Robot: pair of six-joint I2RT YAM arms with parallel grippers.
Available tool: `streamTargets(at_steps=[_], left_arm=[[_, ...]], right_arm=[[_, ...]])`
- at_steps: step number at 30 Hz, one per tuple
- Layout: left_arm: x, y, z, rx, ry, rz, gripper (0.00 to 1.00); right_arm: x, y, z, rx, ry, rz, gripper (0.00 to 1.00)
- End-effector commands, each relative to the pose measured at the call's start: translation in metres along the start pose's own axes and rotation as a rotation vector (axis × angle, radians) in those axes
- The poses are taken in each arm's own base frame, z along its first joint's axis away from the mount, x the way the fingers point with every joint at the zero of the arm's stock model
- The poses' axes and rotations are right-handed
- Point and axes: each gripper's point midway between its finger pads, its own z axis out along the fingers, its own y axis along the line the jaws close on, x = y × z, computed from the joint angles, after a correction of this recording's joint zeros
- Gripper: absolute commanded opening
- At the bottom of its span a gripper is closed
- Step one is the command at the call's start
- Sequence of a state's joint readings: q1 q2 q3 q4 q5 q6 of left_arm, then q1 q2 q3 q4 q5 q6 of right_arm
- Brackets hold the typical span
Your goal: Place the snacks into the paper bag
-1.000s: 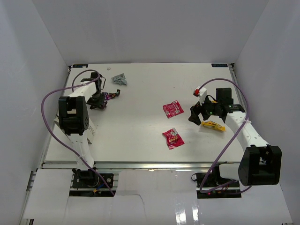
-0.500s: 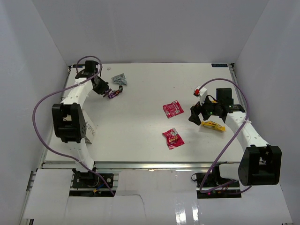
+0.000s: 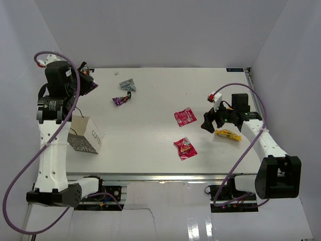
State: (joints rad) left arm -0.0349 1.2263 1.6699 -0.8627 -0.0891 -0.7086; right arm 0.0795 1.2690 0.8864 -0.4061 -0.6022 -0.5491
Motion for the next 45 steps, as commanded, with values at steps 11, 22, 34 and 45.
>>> streamTargets(at_steps=[11, 22, 34, 45], left_arm=[[-0.027, 0.052, -0.106, -0.268, -0.132, -0.098, 0.03], [0.009, 0.133, -0.092, -0.612, -0.144, -0.087, 0.04], [0.004, 0.141, -0.049, -0.647, -0.169, 0.041, 0.09], [0.028, 0.177, -0.045, -0.744, -0.168, 0.104, 0.13]], right_arm=[[-0.012, 0.001, 0.003, -0.016, -0.073, -0.02, 0.91], [-0.007, 0.006, 0.004, -0.028, -0.082, -0.027, 0.92], [-0.003, 0.009, 0.001, -0.015, -0.079, -0.023, 0.92], [0.0, 0.008, 0.003, -0.013, -0.069, -0.022, 0.93]])
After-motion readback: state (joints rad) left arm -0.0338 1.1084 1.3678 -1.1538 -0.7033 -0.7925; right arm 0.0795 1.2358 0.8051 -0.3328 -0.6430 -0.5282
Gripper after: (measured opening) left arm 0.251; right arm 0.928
